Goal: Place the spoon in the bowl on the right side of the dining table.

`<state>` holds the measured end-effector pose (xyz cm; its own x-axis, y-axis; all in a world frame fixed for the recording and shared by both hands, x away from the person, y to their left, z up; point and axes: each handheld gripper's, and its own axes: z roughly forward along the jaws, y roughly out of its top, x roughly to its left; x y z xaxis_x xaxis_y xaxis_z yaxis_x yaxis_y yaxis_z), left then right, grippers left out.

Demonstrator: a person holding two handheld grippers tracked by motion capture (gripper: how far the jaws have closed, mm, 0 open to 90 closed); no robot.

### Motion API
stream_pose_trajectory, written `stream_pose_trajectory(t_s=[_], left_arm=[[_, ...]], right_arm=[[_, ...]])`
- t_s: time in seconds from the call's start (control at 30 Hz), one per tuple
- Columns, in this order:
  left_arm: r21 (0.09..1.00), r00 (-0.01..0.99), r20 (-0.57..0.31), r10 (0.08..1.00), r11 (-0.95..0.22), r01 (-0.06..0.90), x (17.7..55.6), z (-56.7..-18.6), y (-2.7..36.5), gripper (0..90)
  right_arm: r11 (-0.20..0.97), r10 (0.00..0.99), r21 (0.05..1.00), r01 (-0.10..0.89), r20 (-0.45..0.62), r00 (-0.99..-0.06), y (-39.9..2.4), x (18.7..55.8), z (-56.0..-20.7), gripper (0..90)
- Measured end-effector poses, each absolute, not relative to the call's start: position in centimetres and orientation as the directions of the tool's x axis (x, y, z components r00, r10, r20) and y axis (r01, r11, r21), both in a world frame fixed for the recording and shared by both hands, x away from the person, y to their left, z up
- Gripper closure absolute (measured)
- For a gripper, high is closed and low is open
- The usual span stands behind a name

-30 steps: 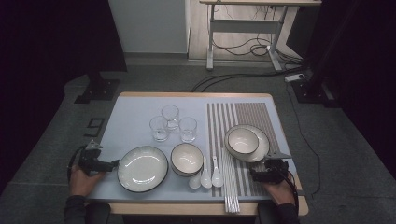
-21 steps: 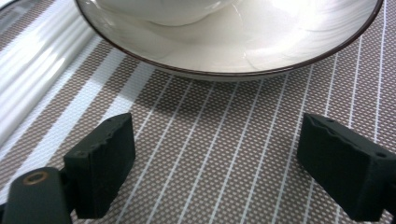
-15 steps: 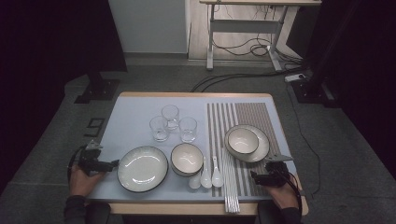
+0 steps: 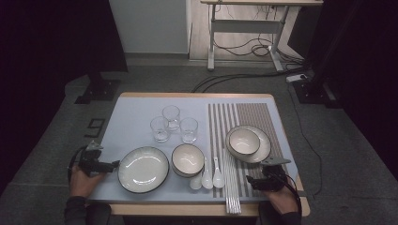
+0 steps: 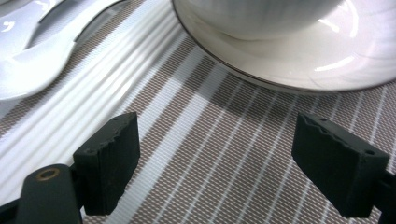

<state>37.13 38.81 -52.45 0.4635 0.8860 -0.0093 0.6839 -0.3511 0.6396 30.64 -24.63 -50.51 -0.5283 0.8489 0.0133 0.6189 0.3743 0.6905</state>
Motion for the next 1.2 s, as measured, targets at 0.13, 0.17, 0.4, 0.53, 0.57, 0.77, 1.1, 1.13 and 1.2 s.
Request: stream_pose_trajectory(t_s=[0.13,0.17,0.4,0.53,0.57,0.77,1.1,1.13,1.2], left_arm=[[0.639,0.464,-0.009,0.886,-0.351,0.684,37.1,-52.4,38.8,0.0],[0.639,0.464,-0.009,0.886,-0.351,0.684,37.1,-52.4,38.8,0.0],[0.639,0.464,-0.009,0.886,-0.351,0.684,37.1,-52.4,38.8,0.0],[0.639,0.464,-0.01,0.886,-0.351,0.684,37.1,-52.4,38.8,0.0],[0.64,0.464,-0.009,0.886,-0.351,0.684,37.1,-52.4,38.8,0.0],[0.64,0.464,-0.01,0.886,-0.351,0.684,37.1,-52.4,38.8,0.0],[0.64,0.464,-0.01,0.886,-0.351,0.684,37.1,-52.4,38.8,0.0],[0.64,0.464,-0.01,0.886,-0.351,0.684,37.1,-52.4,38.8,0.0],[0.64,0.464,-0.01,0.886,-0.351,0.684,37.1,-52.4,38.8,0.0]], right_arm=[[0.39,0.835,0.693,0.607,0.012,-0.55,-24.0,30.6,-50.2,16.1],[0.393,0.831,0.693,0.605,0.015,-0.556,-23.8,30.6,-50.1,16.4],[0.423,0.8,0.693,0.584,0.018,-0.6,-22.7,30.8,-49.8,21.8],[0.449,0.776,0.689,0.569,0.015,-0.631,-21.9,30.9,-49.6,26.2],[0.453,0.773,0.688,0.567,0.013,-0.634,-21.7,31.0,-49.6,26.7],[0.481,0.751,0.683,0.55,0.003,-0.66,-20.7,31.3,-49.4,29.4],[0.509,0.715,0.673,0.536,0.017,-0.699,-19.2,32.0,-49.2,34.5],[0.512,0.711,0.672,0.535,0.017,-0.703,-19.0,32.1,-49.2,34.5],[0.514,0.708,0.668,0.537,0.022,-0.706,-18.7,32.3,-49.2,34.5]])
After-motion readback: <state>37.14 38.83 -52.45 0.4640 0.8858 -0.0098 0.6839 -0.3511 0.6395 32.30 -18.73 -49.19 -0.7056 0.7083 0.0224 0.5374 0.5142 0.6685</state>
